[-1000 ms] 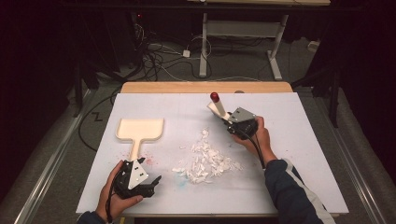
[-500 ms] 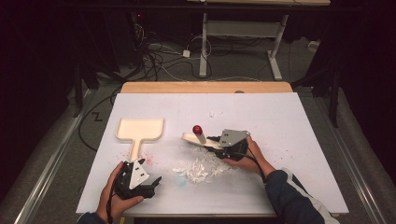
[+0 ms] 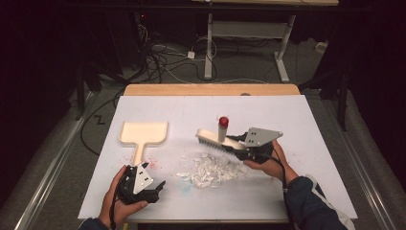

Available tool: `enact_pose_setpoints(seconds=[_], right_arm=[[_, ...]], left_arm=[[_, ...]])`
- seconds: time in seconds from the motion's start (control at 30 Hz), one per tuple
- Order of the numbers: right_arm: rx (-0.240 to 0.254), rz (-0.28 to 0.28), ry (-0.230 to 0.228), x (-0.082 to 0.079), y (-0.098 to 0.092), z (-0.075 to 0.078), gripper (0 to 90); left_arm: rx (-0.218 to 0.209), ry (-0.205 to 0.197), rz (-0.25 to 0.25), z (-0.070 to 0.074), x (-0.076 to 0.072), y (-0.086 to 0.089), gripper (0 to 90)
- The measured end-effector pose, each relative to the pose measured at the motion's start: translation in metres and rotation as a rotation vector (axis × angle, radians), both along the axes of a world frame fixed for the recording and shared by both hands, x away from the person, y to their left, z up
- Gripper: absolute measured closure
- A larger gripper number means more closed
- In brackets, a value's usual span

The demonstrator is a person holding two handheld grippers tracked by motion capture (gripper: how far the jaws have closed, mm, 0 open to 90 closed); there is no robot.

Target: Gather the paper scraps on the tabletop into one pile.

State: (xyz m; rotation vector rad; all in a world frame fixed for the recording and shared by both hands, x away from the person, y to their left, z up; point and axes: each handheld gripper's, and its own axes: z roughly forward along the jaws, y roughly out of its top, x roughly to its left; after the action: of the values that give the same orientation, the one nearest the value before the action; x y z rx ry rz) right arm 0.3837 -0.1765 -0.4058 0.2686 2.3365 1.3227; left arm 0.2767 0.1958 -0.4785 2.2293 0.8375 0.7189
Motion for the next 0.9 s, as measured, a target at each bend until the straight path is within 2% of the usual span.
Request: enact_pose_setpoints(seconds=[0.17,0.23,0.33,0.43,0.47,0.6,0.67,0.73,0.77,0.8,0.83,0.87,0.9], right_arm=[[0.037,-0.198,-0.022,0.032,-0.02,0.008,68.2],[0.008,-0.292,-0.054,0.047,-0.025,0.005,68.2],[0.001,-0.398,-0.047,0.07,-0.031,-0.002,68.2],[0.009,-0.463,-0.027,0.089,-0.034,-0.01,68.2],[-0.006,-0.478,-0.035,0.094,-0.033,-0.013,68.2],[-0.051,-0.519,-0.015,0.114,-0.028,-0.027,68.2],[-0.044,-0.519,-0.009,0.117,-0.027,-0.031,68.3],[-0.012,-0.505,0.008,0.121,-0.023,-0.033,68.3],[-0.024,-0.482,0.005,0.122,-0.018,-0.035,68.2],[-0.024,-0.482,0.005,0.122,-0.018,-0.035,68.2],[-0.041,-0.454,0.006,0.122,-0.011,-0.037,68.1],[-0.041,-0.454,0.006,0.122,-0.011,-0.037,68.1],[-0.043,-0.428,0.017,0.121,-0.007,-0.039,67.9]], left_arm=[[0.003,0.004,-0.009,-0.001,0.001,-0.001,17.1],[0.005,0.008,-0.012,-0.001,0.002,-0.001,17.1],[0.007,0.008,-0.02,-0.001,0.002,-0.001,17.1],[0.006,0.01,-0.024,-0.001,0.003,-0.001,17.1],[0.006,0.01,-0.024,-0.001,0.003,-0.001,17.1],[0.001,0.015,-0.029,-0.002,0.003,-0.001,17.1],[-0.002,0.016,-0.032,-0.002,0.002,-0.001,17.1],[-0.003,0.018,-0.037,-0.002,0.002,-0.001,17.1],[-0.005,0.019,-0.037,-0.003,0.002,-0.001,17.1],[-0.005,0.019,-0.037,-0.003,0.002,-0.001,17.1],[-0.004,0.02,-0.041,-0.003,0.002,-0.001,17.1],[-0.004,0.02,-0.041,-0.003,0.002,-0.001,17.1],[-0.005,0.021,-0.044,-0.003,0.002,-0.001,17.1]])
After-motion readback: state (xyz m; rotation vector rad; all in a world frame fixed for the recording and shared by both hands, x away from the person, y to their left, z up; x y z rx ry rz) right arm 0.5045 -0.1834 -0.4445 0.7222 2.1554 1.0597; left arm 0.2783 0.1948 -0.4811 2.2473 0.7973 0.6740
